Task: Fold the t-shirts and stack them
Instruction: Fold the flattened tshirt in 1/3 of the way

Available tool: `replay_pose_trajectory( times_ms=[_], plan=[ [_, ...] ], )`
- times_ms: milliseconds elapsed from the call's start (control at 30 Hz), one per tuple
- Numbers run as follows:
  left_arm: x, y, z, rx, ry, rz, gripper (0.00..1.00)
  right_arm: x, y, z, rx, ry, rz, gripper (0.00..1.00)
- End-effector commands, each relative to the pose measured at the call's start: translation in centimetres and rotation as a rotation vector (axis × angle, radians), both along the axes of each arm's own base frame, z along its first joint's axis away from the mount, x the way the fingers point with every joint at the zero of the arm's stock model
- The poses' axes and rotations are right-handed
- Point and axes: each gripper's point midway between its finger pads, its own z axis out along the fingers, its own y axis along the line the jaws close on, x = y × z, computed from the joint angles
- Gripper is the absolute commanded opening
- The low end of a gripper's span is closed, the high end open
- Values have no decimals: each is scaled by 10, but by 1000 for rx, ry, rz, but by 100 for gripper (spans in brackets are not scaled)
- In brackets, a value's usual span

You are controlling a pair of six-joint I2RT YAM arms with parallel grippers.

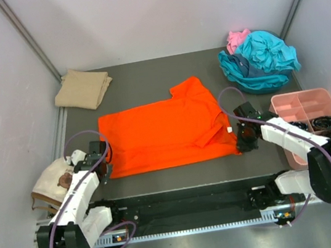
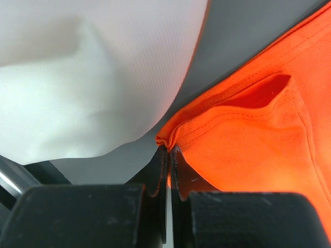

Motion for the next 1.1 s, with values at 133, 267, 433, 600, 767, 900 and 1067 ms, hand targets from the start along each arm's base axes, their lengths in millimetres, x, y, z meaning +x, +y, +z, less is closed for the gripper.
replay_pose_trajectory(
  times_ms=[133, 267, 433, 600, 767, 900, 1067],
  plan=[
    [11, 8, 1, 49, -20, 18, 0, -23, -5, 0, 21, 11, -74, 0],
    [11, 10, 0, 56, -9, 20, 0, -25, -6, 2, 23, 0, -90, 0],
    [12, 12, 6, 63, -20, 40, 46, -13, -12, 21, 11, -95, -142, 17],
    [20, 10, 20, 46, -75, 56, 99, 10, -14, 38, 0, -195, -179, 61],
    [35, 16, 52, 80, -159, 66, 99, 36, -26, 59, -82, -280, -193, 79],
    [54, 22, 77, 120, -248, 63, 99, 50, -24, 70, -93, -310, -164, 79],
    [70, 23, 90, 134, -272, 55, 99, 47, -33, 85, -133, -326, -157, 80]
  ],
)
